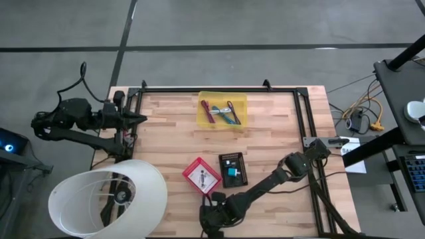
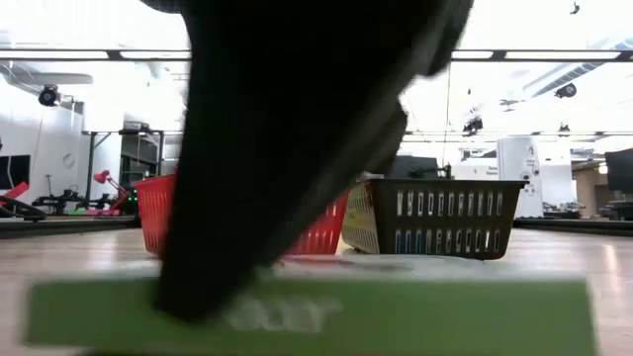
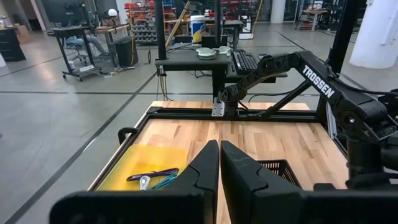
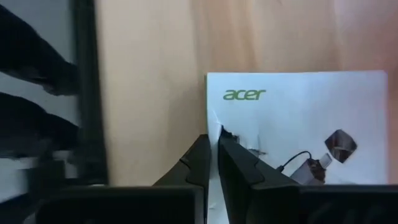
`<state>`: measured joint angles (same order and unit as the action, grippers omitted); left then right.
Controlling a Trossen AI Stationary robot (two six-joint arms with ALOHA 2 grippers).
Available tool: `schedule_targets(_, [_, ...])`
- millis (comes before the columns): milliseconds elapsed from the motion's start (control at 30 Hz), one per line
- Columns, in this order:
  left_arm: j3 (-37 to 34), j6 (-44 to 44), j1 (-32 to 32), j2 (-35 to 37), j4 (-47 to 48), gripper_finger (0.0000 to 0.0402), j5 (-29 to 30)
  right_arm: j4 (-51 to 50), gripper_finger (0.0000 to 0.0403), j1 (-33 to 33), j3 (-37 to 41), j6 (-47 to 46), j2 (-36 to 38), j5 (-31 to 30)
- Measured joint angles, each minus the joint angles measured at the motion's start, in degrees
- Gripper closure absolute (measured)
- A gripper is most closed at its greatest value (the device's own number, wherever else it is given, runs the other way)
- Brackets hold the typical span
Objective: Pick and place items into bin
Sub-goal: Put the card reader box into the red bin
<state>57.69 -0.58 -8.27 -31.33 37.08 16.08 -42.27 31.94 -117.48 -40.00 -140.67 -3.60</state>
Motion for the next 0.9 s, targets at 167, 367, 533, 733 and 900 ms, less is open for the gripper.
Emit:
schedule_targets(167, [0.0,0.0,0.0,0.0,0.0,0.0402,0.0,0.3,0.0390,0.0,-3.4,-0.2,1.5,0.9])
schedule_targets(367, [0.0,0.0,0.0,0.0,0.0,0.0402,0.0,0.5,0.0390,-1.4,-8.8,-0.1,3.4,-0.9])
schedule_targets(533, [0.0,0.0,0.0,0.0,0.0,0.0402,0.0,-0.1,0.0390,-3.0,-11.6,0.2,4.4,-13.5])
schedule_targets(733, [0.0,-0.1,0.0,0.0,0.0,0.0402,0.0,-1.9,0.0390,-7.1,-11.5,-9.5,4.1,-19.8])
schedule_targets(900, [0.0,-0.2,0.0,0.4,0.0,0.0402,0.0,-2.7,0.0390,-10.0,-10.6,-16.6,4.0,-20.1])
